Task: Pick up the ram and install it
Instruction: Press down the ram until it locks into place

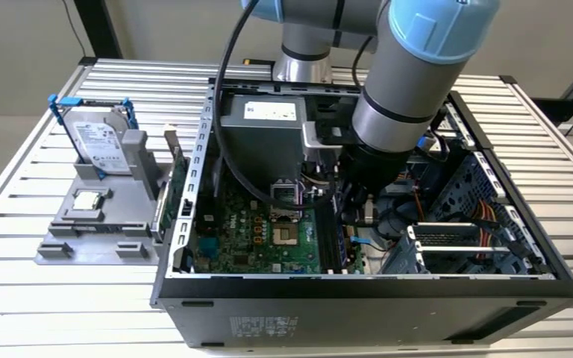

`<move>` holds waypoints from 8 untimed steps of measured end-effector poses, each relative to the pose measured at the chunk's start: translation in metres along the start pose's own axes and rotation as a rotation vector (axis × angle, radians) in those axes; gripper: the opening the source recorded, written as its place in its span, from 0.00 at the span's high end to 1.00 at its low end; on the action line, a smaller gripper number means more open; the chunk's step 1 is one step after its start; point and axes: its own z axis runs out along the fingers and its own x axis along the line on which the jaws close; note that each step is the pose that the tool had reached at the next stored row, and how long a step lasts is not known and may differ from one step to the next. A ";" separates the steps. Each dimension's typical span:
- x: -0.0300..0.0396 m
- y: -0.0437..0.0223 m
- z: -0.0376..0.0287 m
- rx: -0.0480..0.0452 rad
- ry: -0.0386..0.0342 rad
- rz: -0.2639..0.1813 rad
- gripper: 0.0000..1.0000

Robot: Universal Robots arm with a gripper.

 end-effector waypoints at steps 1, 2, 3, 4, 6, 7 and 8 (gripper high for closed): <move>0.0000 -0.0001 0.0008 0.0000 0.0013 0.000 1.00; 0.0000 -0.0001 0.0017 0.0000 0.0027 0.000 1.00; 0.0000 -0.0001 0.0025 0.0000 0.0039 0.000 1.00; 0.0000 -0.0001 0.0032 0.0000 0.0051 0.000 1.00; 0.0000 -0.0002 0.0047 0.0000 0.0062 0.000 1.00; 0.0000 -0.0003 0.0055 0.0000 0.0068 0.000 1.00; 0.0001 -0.0003 0.0063 0.0000 0.0071 0.000 1.00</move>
